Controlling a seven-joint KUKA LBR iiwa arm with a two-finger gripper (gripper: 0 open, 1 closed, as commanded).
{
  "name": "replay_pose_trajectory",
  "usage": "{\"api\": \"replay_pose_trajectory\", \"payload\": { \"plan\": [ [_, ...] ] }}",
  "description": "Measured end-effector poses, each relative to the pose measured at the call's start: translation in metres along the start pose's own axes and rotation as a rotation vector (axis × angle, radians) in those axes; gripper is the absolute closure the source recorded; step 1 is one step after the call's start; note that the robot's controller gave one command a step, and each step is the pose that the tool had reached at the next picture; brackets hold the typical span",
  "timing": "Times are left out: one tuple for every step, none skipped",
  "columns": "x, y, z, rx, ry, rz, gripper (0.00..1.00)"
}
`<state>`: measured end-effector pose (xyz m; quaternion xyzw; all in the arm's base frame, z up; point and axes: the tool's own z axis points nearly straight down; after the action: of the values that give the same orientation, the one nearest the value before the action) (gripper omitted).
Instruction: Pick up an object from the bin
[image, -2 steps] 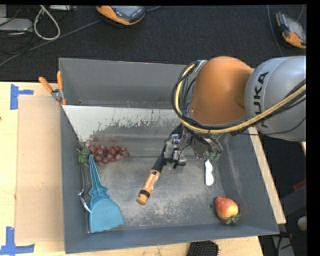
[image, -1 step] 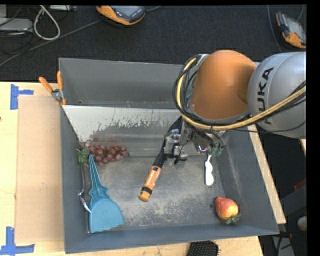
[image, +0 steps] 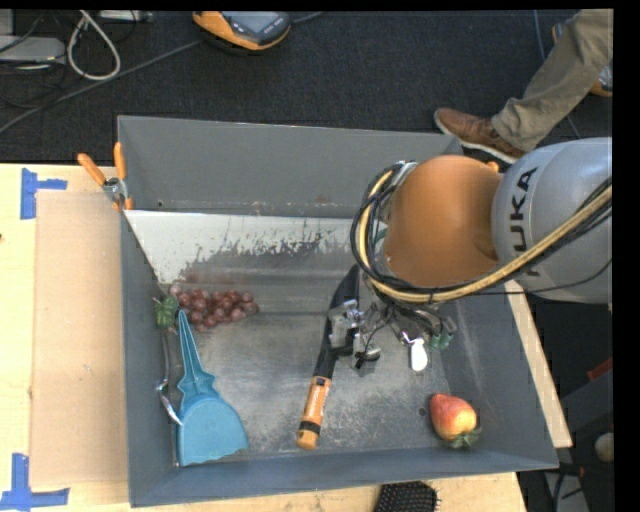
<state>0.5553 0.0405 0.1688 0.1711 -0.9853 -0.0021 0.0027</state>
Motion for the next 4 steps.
{"api": "replay_pose_trajectory", "payload": {
  "plan": [
    [0.02,0.015,0.065,0.001,-0.007,0.017,1.0],
    [0.015,-0.006,0.063,0.0,-0.002,-0.239,1.0],
    [0.017,-0.007,0.031,-0.002,0.002,-0.332,1.0],
    [0.02,-0.007,0.022,0.002,-0.006,-0.33,1.0]
  ]
}}
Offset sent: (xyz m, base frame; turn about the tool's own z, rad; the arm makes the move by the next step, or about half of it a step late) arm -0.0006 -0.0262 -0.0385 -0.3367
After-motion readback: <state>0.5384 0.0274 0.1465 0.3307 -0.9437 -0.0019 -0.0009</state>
